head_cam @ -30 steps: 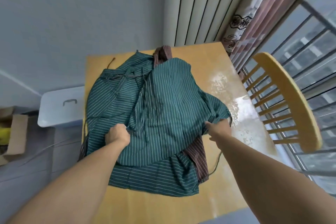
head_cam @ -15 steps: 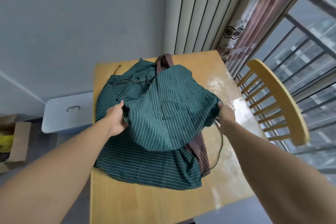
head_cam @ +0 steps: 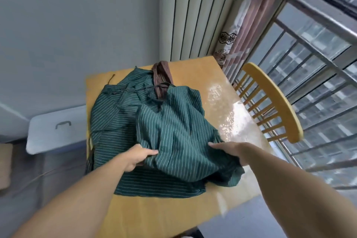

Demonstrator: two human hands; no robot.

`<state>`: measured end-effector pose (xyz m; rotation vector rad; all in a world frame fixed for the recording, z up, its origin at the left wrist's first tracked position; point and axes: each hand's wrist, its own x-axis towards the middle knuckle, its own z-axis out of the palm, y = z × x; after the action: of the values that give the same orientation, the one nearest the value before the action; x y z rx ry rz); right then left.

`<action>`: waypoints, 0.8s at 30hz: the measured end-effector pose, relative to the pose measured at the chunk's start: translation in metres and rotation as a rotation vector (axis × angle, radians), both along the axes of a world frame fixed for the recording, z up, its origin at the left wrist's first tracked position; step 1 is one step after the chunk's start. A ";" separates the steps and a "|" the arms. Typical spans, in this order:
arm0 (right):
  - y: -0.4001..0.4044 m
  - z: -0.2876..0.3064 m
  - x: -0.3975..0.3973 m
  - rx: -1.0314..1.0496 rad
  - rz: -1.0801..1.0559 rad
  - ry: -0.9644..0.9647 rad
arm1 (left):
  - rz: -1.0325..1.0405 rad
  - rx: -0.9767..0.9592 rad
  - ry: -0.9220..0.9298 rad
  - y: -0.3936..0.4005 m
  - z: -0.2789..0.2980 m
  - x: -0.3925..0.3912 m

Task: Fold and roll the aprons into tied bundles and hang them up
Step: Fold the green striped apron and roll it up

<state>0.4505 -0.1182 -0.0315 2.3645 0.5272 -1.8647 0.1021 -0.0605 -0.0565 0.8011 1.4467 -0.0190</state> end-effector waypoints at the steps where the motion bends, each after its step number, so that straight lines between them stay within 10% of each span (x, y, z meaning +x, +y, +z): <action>1: -0.008 -0.009 0.001 -0.066 0.057 0.016 | 0.002 -0.018 0.011 -0.002 -0.005 0.002; 5: -0.011 -0.003 0.002 -0.112 0.206 0.053 | 0.114 0.075 -0.053 0.008 0.012 0.012; 19: 0.118 0.194 0.023 0.945 -0.377 0.492 | 0.527 0.466 -0.523 0.136 0.210 0.002; 24: 0.095 0.148 -0.003 0.566 -0.046 0.344 | 0.268 0.557 0.081 0.135 0.143 -0.018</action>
<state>0.4479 -0.0233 0.1161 2.3597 1.1811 -2.4199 0.0842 0.0743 0.0865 1.0526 1.6504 0.5832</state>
